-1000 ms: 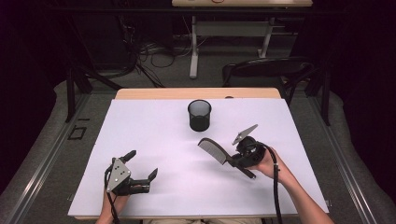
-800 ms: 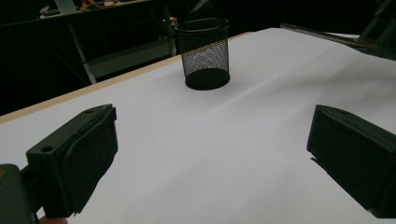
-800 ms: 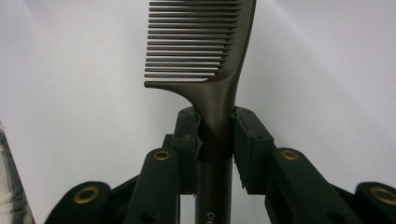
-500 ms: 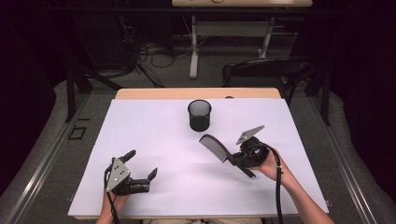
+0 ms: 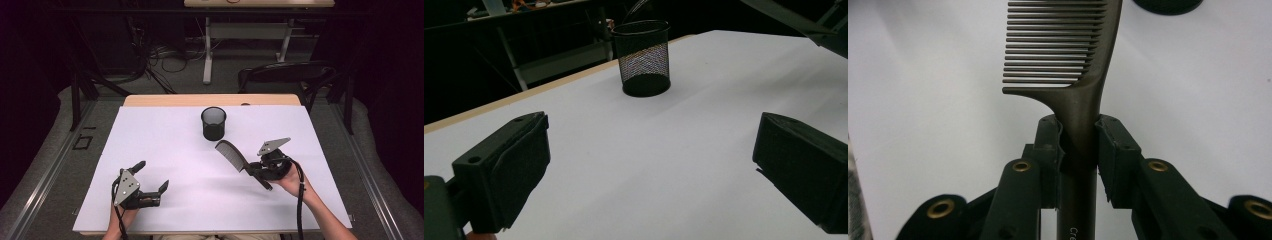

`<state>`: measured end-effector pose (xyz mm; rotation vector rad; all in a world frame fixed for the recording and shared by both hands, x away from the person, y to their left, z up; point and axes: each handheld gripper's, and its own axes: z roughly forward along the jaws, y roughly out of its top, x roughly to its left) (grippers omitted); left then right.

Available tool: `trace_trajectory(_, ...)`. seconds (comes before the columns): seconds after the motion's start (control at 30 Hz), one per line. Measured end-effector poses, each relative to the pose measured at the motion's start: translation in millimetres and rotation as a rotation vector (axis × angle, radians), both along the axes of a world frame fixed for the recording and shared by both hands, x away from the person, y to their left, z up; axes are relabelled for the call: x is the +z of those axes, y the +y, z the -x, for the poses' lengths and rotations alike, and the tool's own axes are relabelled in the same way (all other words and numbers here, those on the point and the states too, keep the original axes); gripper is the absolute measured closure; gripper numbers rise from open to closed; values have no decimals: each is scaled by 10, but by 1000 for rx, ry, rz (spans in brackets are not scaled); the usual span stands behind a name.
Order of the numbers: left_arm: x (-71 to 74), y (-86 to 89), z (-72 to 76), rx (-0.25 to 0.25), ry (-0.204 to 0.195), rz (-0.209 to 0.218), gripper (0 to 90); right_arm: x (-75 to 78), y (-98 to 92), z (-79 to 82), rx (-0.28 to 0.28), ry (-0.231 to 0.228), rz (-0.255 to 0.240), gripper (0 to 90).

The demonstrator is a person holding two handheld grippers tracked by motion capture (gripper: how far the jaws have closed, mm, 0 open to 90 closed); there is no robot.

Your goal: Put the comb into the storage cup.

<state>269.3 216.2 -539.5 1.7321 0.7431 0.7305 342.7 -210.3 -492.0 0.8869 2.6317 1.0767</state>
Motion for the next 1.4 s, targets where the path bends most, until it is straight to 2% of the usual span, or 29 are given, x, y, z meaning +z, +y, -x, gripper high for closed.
trace_trajectory(0.77,1,8,1,1,-1,1,19,88,-131,-17,-83,-103,-98,728)
trace_trajectory(1.4,-1,2,-3,-1,0,0,18,143,-212,-41,-155,-170,-147,728)
